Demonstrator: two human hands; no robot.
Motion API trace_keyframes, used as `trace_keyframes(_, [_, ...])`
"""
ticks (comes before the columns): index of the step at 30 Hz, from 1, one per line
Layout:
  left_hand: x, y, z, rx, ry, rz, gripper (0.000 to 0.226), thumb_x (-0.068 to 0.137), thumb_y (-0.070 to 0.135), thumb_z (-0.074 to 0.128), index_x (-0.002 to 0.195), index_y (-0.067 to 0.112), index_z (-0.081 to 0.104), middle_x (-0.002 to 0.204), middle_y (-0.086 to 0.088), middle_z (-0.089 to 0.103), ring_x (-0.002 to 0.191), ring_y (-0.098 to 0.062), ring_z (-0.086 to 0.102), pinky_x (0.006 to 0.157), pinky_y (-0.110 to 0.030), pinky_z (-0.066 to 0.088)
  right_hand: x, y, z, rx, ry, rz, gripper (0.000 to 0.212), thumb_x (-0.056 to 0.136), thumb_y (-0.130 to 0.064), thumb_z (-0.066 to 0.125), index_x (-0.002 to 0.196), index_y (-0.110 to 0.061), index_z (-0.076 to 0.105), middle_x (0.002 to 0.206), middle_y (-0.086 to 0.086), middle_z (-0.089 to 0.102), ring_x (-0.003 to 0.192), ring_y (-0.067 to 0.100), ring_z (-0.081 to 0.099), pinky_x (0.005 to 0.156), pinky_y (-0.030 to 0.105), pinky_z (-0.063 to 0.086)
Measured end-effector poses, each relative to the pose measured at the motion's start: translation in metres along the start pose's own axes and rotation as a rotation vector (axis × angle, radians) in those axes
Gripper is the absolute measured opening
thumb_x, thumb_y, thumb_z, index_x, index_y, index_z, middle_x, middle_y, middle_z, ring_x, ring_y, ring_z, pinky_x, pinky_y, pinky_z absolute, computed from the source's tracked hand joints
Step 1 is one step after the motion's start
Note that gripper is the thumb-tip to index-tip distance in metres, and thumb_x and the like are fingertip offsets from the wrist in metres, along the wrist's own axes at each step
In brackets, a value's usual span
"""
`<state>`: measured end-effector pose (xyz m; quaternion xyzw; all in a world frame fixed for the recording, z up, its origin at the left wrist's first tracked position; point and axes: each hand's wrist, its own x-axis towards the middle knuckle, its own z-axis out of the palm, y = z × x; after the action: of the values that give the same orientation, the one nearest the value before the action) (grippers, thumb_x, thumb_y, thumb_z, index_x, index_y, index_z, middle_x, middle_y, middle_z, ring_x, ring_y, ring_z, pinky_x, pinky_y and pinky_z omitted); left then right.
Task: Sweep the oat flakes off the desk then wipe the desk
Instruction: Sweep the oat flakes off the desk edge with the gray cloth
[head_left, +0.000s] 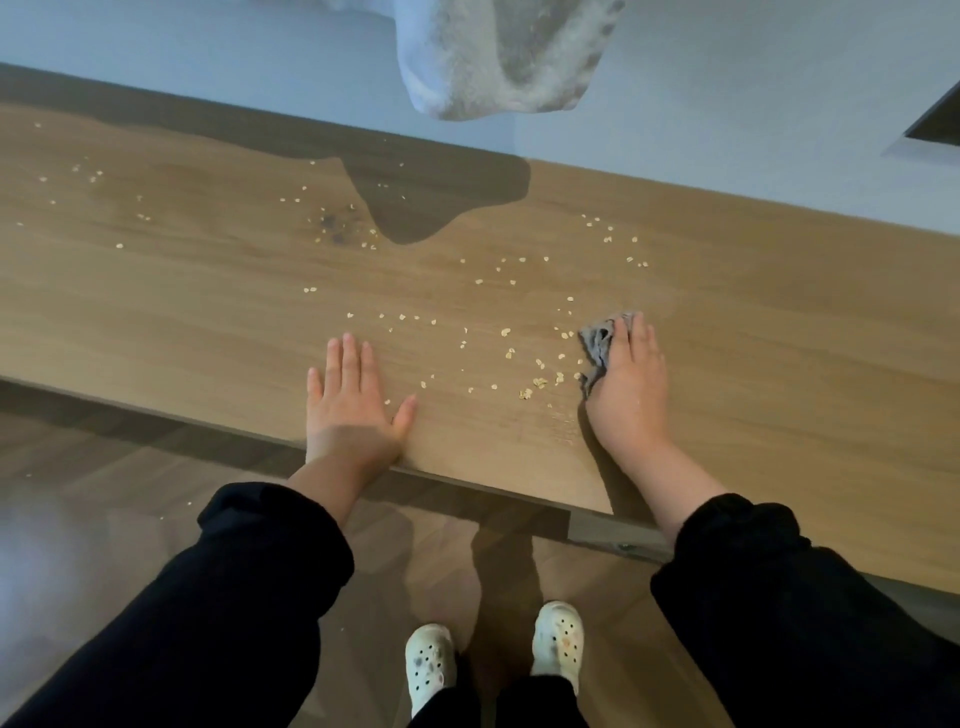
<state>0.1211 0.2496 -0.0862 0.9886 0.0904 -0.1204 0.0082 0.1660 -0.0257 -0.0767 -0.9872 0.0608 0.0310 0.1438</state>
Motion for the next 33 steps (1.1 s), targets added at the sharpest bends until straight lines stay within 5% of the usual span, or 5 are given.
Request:
trace_keyframes(9, [-0.003,0.028,0.005,-0.127,0.114,-0.17,0.087,0.093,0.063,0.022,0.153,0.002,0.004,0.161,-0.014,0.0,0.149,-0.026,-0.004,0.119,-0.046,0.002,0.065,0.046,-0.023,0.07,0.154,0.437,0.078,0.092,-0.013,0.059,0.154,-0.005,0.013,0.162,0.015,0.008,0.149,0.032,0.009,0.121,0.047,0.009])
trace_keyframes(15, [0.0,0.027,0.006,-0.103,0.103,-0.188,0.089,0.091,0.066,0.024,0.153,0.006,0.005,0.162,-0.01,-0.002,0.149,-0.022,-0.007,0.12,-0.044,0.0,0.058,0.031,-0.012,0.057,0.053,0.022,0.069,0.096,-0.013,0.046,0.155,-0.006,0.01,0.163,0.012,0.001,0.15,0.027,0.002,0.122,0.042,0.005])
trace_keyframes(24, [0.001,0.027,0.01,-0.105,0.14,-0.181,0.086,0.092,0.06,0.033,0.153,0.004,0.012,0.161,-0.012,0.004,0.149,-0.023,-0.003,0.119,-0.047,0.005,0.138,0.045,-0.03,0.093,0.139,0.317,0.074,0.095,-0.016,0.056,0.154,-0.003,0.012,0.162,0.016,0.007,0.149,0.032,0.008,0.122,0.043,0.006])
trace_keyframes(30, [0.001,0.027,0.009,-0.126,0.152,-0.181,0.085,0.092,0.061,0.031,0.152,0.003,0.016,0.161,-0.012,0.007,0.149,-0.024,0.0,0.119,-0.047,0.007,0.113,0.009,-0.009,0.067,0.015,-0.203,0.073,0.093,-0.01,0.052,0.155,-0.007,0.012,0.163,0.011,0.007,0.15,0.026,0.004,0.123,0.038,0.004])
trace_keyframes(33, [0.001,0.027,0.009,-0.128,0.162,-0.181,0.095,0.083,0.068,0.016,0.152,0.003,0.018,0.161,-0.012,0.01,0.149,-0.024,0.002,0.118,-0.047,0.008,0.103,0.033,-0.013,0.091,0.056,-0.204,0.073,0.091,-0.006,0.05,0.155,-0.01,0.014,0.163,0.008,0.007,0.15,0.024,0.005,0.121,0.039,-0.001])
